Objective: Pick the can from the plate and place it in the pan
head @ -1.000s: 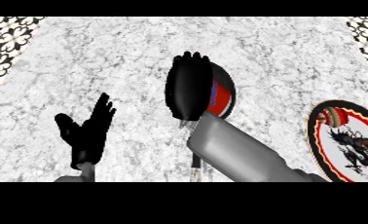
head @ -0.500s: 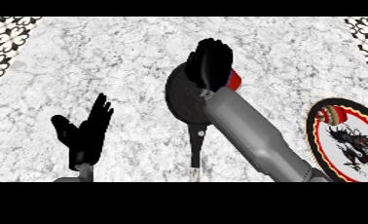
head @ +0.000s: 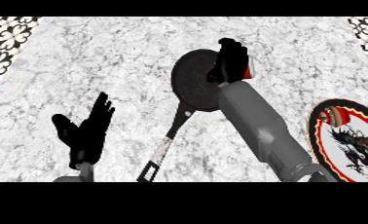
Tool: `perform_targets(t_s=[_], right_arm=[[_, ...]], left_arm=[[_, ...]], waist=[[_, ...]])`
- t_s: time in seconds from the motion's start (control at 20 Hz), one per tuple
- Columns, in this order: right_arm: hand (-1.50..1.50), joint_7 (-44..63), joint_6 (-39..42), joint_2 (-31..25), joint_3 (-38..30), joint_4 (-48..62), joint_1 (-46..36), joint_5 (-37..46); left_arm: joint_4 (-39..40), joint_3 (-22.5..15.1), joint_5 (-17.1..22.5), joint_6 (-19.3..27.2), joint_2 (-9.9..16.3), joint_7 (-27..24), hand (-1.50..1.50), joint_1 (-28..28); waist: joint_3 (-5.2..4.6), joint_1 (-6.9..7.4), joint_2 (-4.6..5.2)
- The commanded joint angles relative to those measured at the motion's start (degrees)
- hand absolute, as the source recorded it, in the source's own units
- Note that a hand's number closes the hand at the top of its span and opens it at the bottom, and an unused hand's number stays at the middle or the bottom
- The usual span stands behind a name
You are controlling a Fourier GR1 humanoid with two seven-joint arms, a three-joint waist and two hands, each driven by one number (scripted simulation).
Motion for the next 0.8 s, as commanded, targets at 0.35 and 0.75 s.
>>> perform_targets(t_s=[0.35, 0.75], right_arm=[[-1.5, -24.8, -15.5, 0.1, -11.3, -11.3, 3.6, -22.2], [-1.5, -43.5, -5.9, 0.1, -14.9, -27.7, 15.6, -45.9]], left_arm=[[0.7, -0.6, -0.5, 0.0, -0.6, -0.1, 0.0, -0.4], [0.7, 1.3, -0.7, 1.9, -0.4, -1.0, 0.0, 1.3]], waist=[[0.27, 0.1, 0.13], [0.1, -3.23, -1.18]])
